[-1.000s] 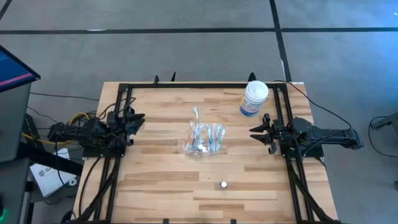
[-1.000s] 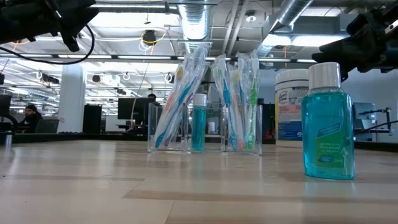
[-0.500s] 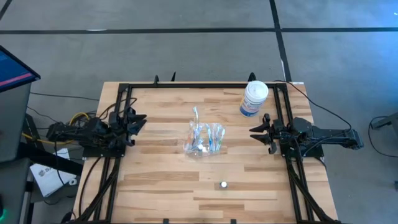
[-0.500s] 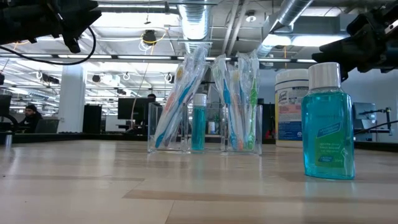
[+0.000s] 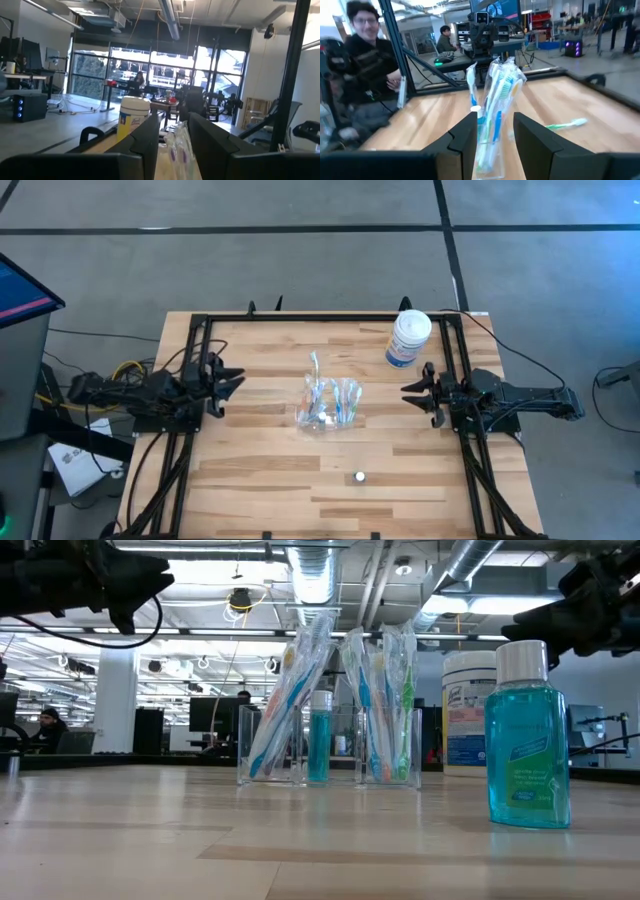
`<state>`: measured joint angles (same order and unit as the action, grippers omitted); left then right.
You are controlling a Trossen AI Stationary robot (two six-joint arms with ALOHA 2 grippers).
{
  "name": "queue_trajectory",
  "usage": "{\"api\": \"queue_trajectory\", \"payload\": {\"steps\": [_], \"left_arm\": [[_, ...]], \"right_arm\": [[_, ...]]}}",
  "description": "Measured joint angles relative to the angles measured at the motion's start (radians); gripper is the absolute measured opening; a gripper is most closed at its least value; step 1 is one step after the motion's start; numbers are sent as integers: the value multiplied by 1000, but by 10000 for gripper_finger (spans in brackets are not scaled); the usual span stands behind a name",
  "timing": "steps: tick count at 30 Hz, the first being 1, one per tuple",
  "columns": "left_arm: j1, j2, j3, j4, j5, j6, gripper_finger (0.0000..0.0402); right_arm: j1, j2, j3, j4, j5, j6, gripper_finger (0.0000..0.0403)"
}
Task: Pick & Place toothbrushing station
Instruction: Put the mouthwash into the transparent organizer
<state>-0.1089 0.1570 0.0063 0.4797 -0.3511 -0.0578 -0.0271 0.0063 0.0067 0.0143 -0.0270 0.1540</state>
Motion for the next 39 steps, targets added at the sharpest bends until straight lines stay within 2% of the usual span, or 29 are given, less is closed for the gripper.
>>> {"api": "queue_trajectory", "payload": {"steps": [3,6,15,19,21,28,39], "left_arm": [[0,28,0,0,0,0,104],[0,53,0,2,0,0,104],[0,98,0,14,0,0,104],[0,101,0,20,0,-3,104],[0,101,0,30,0,-3,104],[0,101,0,55,0,-3,104],[0,101,0,61,0,-2,104]], "right_arm": [[-4,0,0,0,2,-87,118],[-4,1,0,50,2,-103,118],[0,0,0,278,1,90,118],[39,0,0,268,-129,144,118],[77,15,0,271,-146,143,118],[226,161,0,314,-46,111,118],[440,566,4,621,98,54,118]]}}
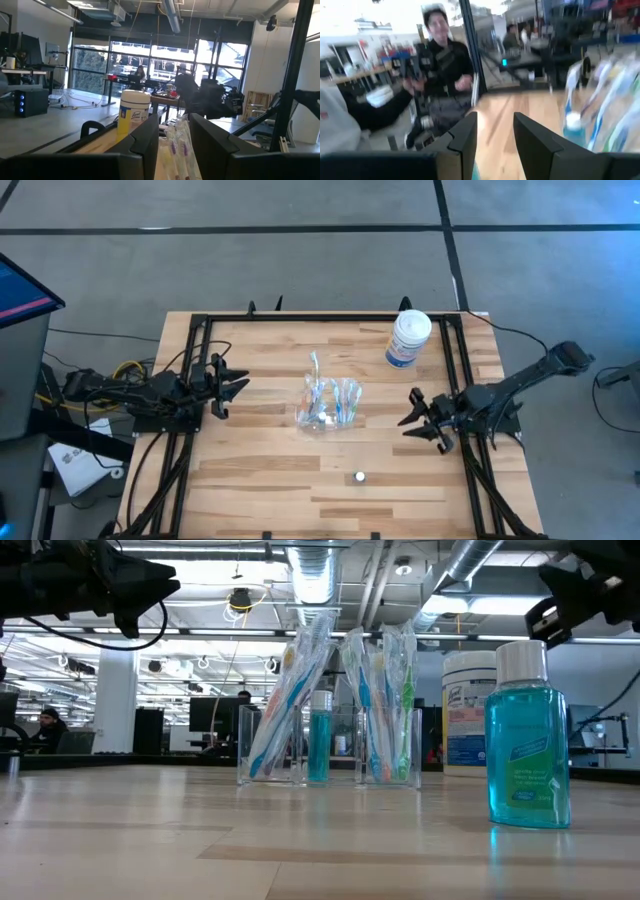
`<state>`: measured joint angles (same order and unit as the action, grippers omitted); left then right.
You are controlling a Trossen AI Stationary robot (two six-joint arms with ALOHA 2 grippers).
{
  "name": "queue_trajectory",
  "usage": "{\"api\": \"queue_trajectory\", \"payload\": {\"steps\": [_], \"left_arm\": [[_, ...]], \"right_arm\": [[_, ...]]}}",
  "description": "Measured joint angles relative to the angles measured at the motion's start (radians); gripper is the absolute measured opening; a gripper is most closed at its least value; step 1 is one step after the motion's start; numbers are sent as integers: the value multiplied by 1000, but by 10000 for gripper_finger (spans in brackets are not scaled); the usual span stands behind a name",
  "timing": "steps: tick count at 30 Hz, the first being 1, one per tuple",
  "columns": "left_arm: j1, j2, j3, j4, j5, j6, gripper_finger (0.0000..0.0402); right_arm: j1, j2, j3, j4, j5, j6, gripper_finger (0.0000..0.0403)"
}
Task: Pick & Place toothbrushing station
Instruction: Put the mouthwash into the transparent organizer
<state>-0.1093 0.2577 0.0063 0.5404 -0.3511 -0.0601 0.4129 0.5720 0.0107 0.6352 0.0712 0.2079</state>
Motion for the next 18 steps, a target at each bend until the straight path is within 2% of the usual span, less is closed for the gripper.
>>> {"api": "queue_trajectory", "payload": {"steps": [6,13,18], "left_arm": [[0,0,0,0,0,0,104],[0,0,0,0,0,0,104],[0,0,0,0,0,0,104]], "right_arm": [[77,232,80,13,69,-2,118],[131,495,174,115,72,-57,118],[137,652,243,122,72,-61,118]]}}
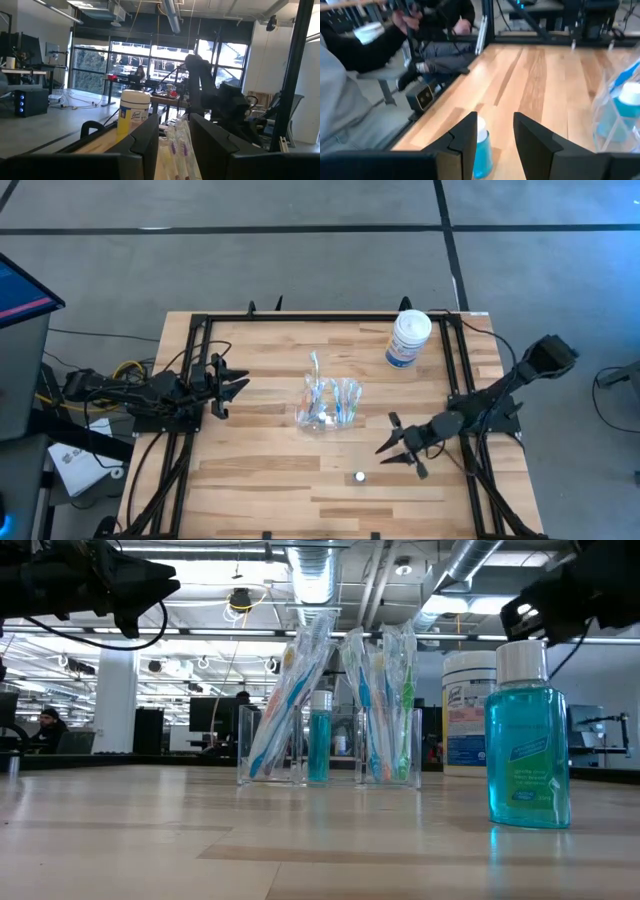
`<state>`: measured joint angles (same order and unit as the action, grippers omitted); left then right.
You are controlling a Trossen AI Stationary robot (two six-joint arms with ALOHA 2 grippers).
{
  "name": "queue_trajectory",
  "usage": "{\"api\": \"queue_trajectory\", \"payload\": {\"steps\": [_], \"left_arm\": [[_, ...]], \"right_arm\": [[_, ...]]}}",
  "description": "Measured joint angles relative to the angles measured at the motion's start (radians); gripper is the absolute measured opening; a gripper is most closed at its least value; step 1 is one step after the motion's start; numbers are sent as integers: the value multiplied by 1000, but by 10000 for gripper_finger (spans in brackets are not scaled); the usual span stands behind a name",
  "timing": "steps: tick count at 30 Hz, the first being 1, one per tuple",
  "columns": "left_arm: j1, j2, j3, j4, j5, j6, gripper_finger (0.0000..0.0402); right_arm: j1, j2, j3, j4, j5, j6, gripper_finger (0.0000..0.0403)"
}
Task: Pick & Place toothbrushing station
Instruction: Put the mouthwash into the transparent organizer
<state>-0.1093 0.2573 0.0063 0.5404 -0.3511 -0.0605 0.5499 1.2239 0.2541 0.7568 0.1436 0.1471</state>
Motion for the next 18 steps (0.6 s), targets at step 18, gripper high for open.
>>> {"api": "queue_trajectory", "payload": {"steps": [18], "left_arm": [[0,0,0,0,0,0,104]], "right_arm": [[0,283,147,-1,-42,11,123]]}}
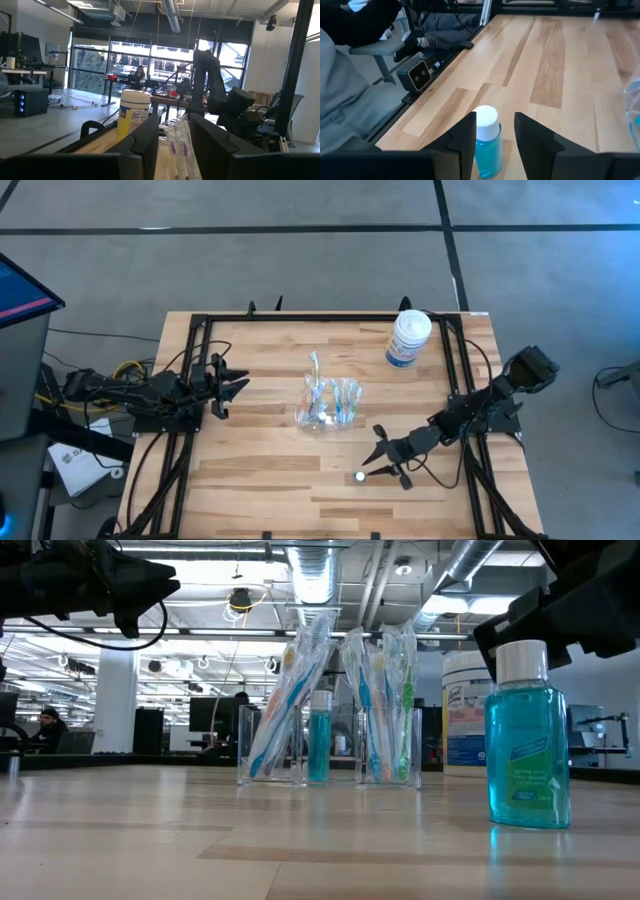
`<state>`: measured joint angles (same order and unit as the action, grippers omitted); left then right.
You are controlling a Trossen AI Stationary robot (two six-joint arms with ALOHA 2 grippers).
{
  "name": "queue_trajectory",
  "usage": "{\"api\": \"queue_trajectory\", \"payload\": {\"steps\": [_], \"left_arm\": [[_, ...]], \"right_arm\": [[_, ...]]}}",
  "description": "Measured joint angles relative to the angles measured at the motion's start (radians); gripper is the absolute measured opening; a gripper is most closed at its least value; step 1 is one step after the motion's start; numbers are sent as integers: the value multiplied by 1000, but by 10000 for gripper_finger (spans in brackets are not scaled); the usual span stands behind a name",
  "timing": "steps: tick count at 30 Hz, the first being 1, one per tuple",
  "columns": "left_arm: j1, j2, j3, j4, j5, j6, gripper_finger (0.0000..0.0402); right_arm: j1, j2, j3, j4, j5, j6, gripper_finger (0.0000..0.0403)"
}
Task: Pick & Place toothbrushing station
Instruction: Put the mouthwash into the transparent organizer
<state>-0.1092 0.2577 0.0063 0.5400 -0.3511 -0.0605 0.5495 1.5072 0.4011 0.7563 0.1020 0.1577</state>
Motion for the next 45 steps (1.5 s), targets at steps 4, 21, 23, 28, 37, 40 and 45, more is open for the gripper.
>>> {"api": "queue_trajectory", "payload": {"steps": [4,21,23,28,37,40,45], "left_arm": [[0,0,0,0,0,0,104],[0,0,0,0,0,0,104],[0,0,0,0,0,0,104],[0,0,0,0,0,0,104],[0,1,0,0,0,0,104],[0,7,0,-2,0,0,104],[0,22,0,0,0,0,104]], "right_arm": [[0,40,23,0,0,0,143],[1,70,51,0,0,19,203],[6,70,51,0,0,19,199],[14,86,50,4,1,18,189],[13,134,73,43,3,7,180],[13,179,103,37,1,-1,183],[13,211,136,34,0,-12,182]]}}
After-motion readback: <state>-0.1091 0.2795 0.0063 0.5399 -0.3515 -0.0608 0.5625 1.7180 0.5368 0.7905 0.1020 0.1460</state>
